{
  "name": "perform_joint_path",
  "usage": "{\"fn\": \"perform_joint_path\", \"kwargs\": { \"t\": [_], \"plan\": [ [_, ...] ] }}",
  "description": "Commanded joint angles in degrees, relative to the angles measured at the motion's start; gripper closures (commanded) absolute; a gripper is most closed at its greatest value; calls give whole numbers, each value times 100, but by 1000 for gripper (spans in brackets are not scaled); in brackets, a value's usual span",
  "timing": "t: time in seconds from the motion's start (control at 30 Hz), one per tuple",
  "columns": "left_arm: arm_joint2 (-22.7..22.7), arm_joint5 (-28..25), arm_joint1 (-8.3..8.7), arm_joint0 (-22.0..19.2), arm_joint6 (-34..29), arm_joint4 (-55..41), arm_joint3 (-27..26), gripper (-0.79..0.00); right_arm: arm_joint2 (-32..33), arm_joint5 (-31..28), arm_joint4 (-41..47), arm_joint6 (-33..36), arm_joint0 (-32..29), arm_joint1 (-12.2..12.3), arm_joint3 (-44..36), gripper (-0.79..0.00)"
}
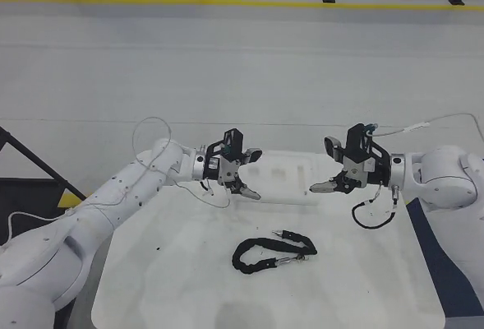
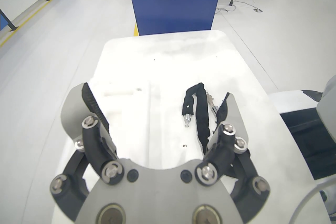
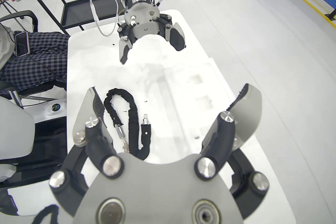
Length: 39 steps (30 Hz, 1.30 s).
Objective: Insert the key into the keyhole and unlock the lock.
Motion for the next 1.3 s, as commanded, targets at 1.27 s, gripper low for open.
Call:
{"fn": "perform_joint_path", "kwargs": {
  "t": [1.27],
  "plan": [
    [585,0,818,-1208,-1435,-2527,-714,-785,-653,-290,279,96,1172,-26,836,-785]
  ]
}}
